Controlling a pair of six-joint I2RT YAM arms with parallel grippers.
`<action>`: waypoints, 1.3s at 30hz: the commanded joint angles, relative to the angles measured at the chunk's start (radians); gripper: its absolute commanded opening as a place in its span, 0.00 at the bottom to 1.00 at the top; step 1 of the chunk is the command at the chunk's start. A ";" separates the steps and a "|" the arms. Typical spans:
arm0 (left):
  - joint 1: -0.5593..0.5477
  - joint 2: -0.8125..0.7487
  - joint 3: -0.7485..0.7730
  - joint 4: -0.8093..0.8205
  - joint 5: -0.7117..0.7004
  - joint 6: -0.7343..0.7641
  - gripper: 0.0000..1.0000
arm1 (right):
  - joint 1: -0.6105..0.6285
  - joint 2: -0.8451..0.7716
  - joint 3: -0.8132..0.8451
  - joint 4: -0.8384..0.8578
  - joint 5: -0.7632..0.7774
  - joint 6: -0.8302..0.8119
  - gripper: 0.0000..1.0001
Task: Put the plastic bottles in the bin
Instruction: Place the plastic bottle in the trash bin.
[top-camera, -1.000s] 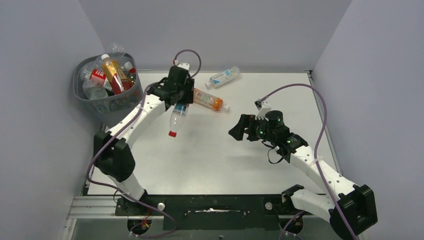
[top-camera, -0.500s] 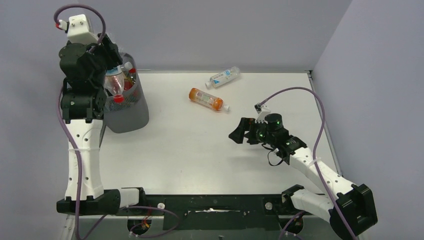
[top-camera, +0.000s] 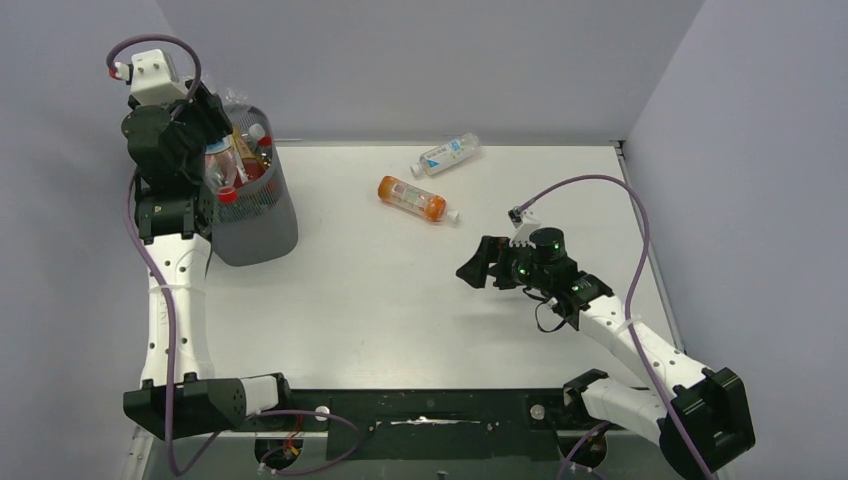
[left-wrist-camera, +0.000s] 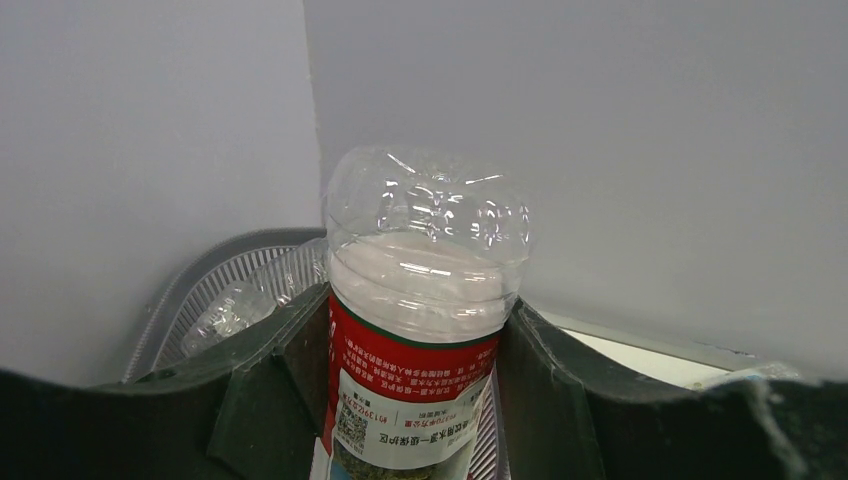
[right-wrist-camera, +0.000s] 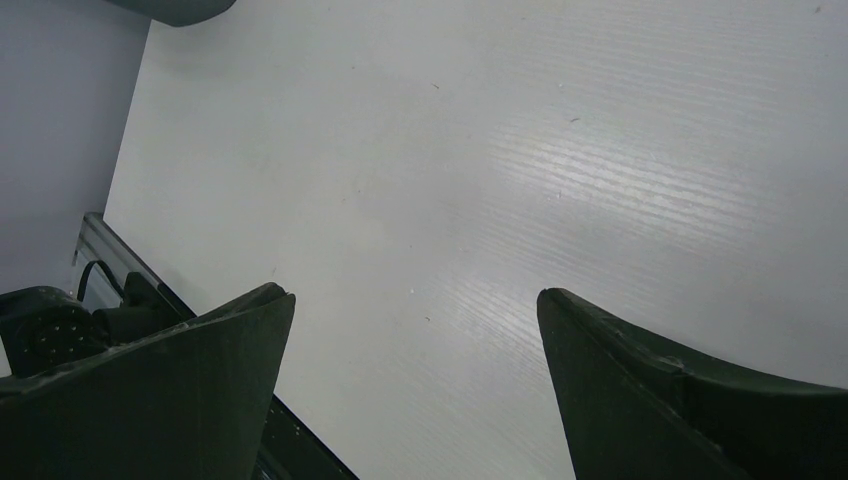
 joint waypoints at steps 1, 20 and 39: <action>0.012 -0.043 -0.023 0.223 -0.002 0.023 0.38 | -0.008 -0.020 -0.013 0.070 -0.020 0.008 0.98; 0.035 -0.060 -0.213 0.434 -0.035 0.086 0.38 | -0.007 0.024 -0.007 0.088 -0.043 0.001 0.98; 0.056 -0.059 -0.148 0.153 -0.126 -0.047 0.73 | -0.008 0.025 -0.027 0.106 -0.047 0.009 0.98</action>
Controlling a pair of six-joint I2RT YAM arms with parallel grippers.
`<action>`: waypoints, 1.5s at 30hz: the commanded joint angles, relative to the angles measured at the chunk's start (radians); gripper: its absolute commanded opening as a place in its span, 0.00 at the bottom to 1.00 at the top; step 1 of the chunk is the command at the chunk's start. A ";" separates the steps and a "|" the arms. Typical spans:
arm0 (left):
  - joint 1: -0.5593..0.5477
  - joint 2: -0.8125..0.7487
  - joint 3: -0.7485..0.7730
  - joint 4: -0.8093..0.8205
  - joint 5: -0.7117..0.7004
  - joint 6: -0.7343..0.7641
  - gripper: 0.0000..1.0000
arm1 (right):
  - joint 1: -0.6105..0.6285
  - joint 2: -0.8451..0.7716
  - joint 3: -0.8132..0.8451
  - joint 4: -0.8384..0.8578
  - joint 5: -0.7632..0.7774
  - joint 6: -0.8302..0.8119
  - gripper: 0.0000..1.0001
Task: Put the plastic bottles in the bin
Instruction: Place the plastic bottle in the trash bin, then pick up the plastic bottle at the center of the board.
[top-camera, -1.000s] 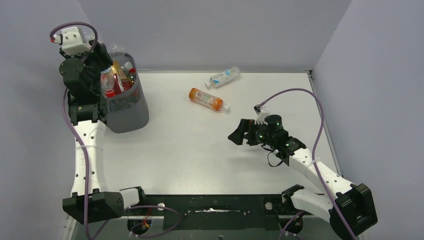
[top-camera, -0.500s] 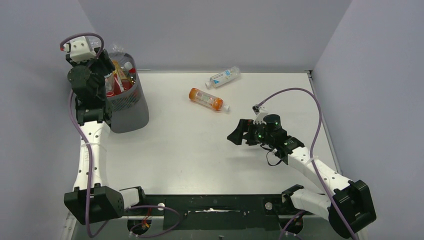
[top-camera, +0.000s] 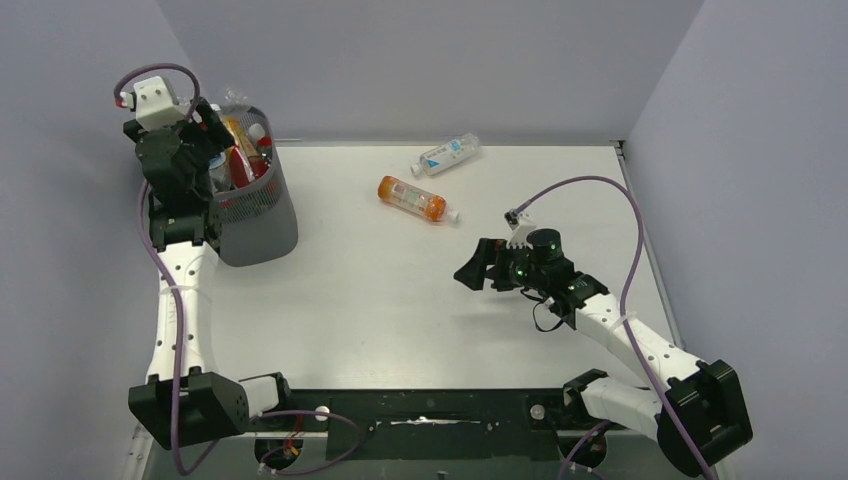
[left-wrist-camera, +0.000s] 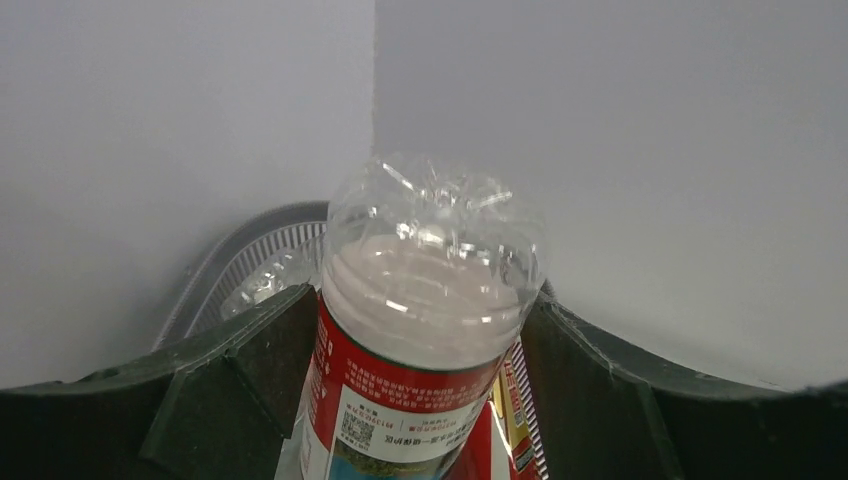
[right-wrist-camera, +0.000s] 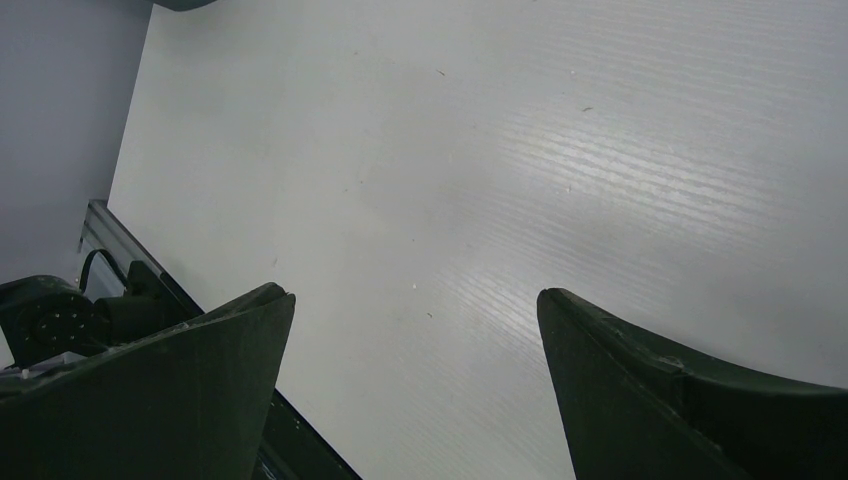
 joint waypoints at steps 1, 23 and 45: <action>0.014 -0.024 0.124 -0.143 -0.075 -0.057 0.75 | -0.008 -0.005 -0.006 0.069 -0.016 0.005 0.98; 0.032 0.072 0.570 -0.600 0.279 -0.203 0.83 | -0.124 0.402 0.335 0.136 -0.024 -0.155 0.98; -0.517 0.113 0.293 -0.488 0.241 -0.275 0.84 | -0.205 0.910 0.844 0.162 -0.111 -0.214 0.97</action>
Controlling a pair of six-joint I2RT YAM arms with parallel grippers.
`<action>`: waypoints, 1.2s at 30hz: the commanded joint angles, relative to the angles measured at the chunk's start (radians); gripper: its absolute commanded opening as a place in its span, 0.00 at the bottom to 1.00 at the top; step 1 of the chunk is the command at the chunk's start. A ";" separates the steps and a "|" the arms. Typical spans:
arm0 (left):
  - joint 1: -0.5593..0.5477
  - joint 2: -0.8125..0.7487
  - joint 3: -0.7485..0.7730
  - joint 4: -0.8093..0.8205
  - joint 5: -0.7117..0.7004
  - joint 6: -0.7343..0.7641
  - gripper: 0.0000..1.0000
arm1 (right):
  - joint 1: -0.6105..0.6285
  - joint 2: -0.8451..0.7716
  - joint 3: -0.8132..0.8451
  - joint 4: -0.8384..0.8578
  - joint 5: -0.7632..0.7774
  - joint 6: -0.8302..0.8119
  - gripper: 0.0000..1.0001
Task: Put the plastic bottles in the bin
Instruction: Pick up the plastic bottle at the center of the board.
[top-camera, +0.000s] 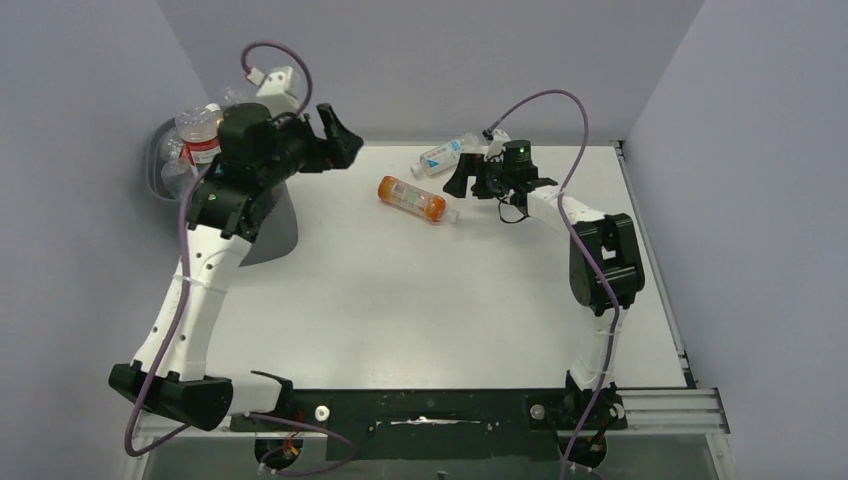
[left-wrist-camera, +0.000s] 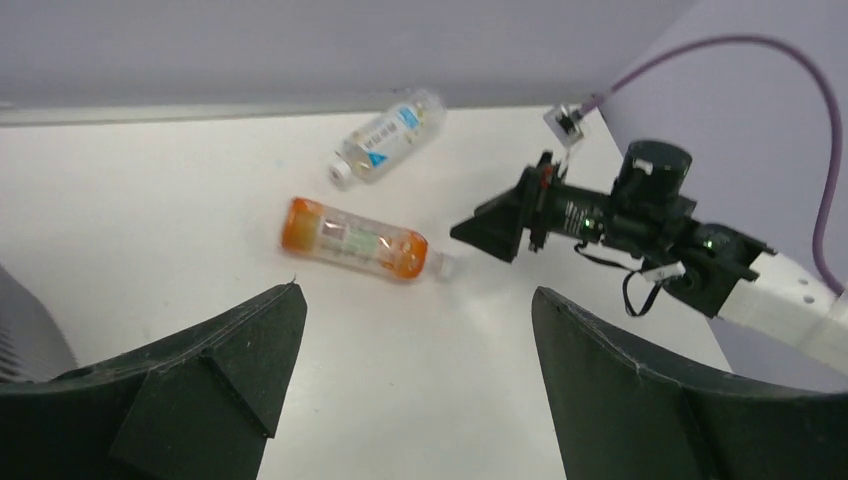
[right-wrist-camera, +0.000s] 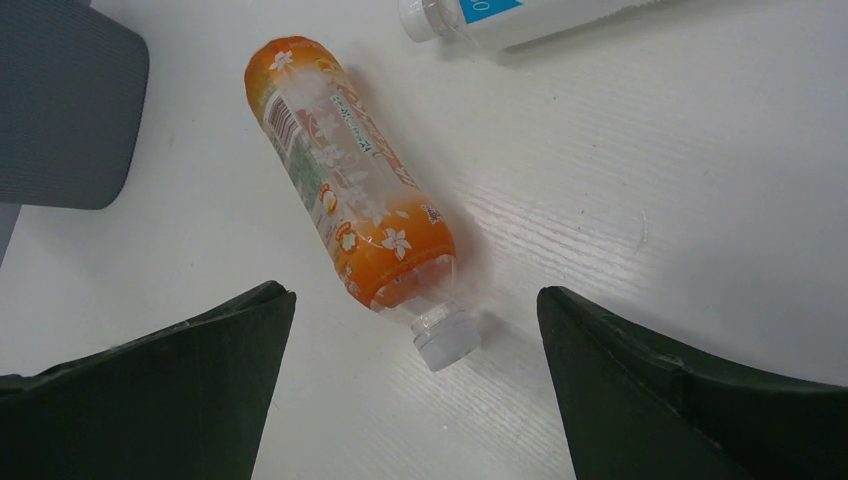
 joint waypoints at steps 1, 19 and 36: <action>-0.107 0.039 -0.120 0.141 -0.070 -0.062 0.84 | -0.020 -0.031 0.012 0.049 -0.006 0.015 0.97; -0.143 0.539 -0.196 0.498 -0.055 -0.343 0.85 | -0.063 -0.104 -0.145 0.130 -0.056 0.071 0.90; -0.163 0.720 -0.163 0.528 -0.126 -0.544 0.85 | -0.111 0.053 0.007 0.152 -0.095 0.111 0.90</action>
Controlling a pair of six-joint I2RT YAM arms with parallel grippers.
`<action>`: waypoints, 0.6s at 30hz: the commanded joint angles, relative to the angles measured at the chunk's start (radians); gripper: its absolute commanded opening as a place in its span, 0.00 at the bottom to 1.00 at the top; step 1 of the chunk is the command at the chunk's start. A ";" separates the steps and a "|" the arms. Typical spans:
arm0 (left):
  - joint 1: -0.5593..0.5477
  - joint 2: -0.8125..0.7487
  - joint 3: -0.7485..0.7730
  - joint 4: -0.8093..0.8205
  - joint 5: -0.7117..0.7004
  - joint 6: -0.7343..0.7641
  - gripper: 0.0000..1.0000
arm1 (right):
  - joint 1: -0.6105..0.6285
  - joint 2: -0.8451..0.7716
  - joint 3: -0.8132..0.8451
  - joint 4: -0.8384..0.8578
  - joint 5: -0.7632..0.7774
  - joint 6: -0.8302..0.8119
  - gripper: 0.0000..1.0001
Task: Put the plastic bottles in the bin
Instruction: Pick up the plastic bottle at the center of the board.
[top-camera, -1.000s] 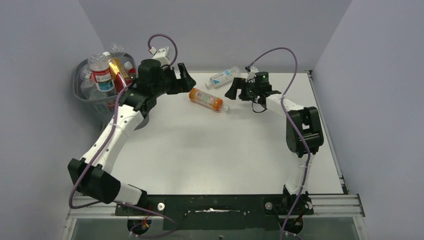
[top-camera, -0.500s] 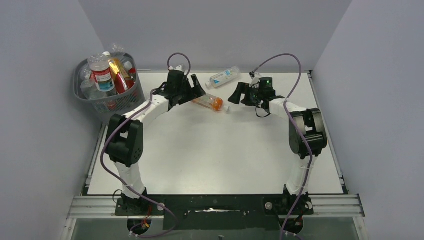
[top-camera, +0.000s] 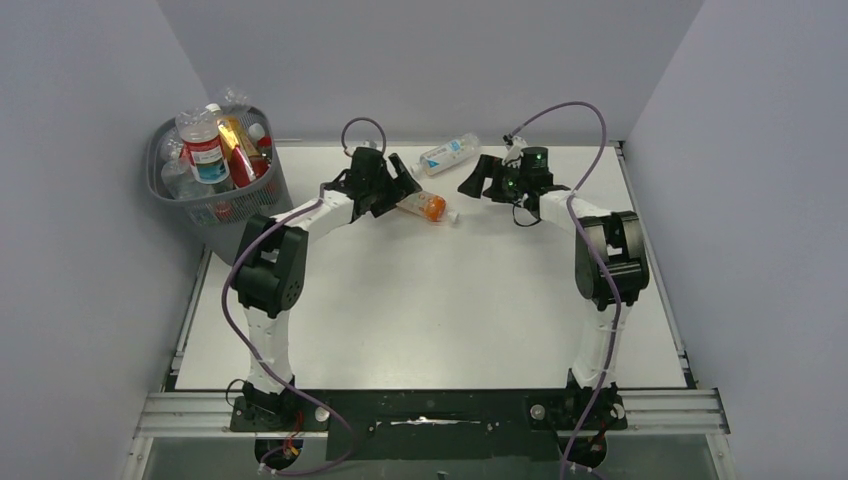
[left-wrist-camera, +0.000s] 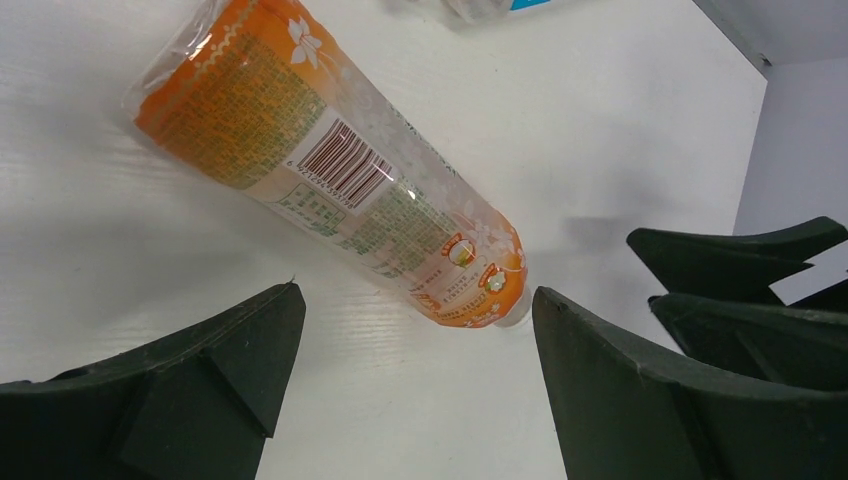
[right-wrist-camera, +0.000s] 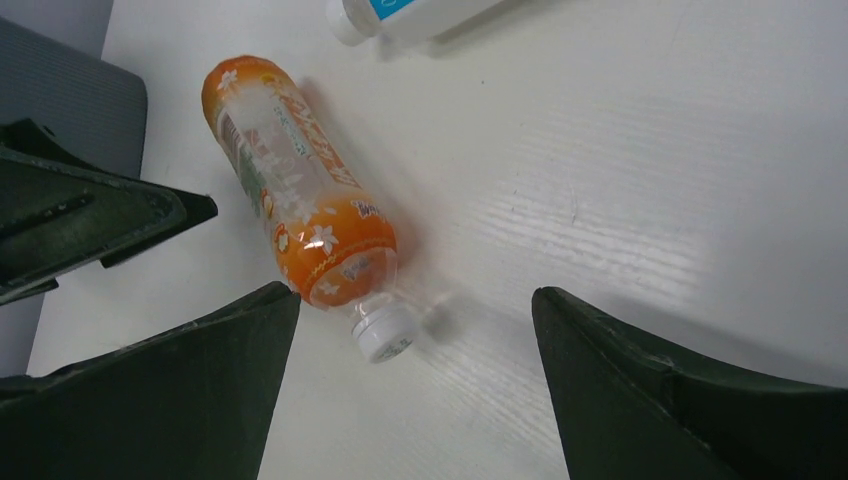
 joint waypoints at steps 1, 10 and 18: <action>-0.006 -0.010 0.033 0.047 -0.064 -0.035 0.85 | -0.023 0.061 0.119 0.068 -0.038 0.032 0.89; -0.004 0.073 0.081 0.010 -0.115 -0.036 0.85 | 0.027 0.148 0.211 0.101 -0.111 0.069 0.63; 0.007 0.091 0.075 0.003 -0.145 -0.030 0.85 | 0.097 0.106 0.051 0.187 -0.123 0.081 0.56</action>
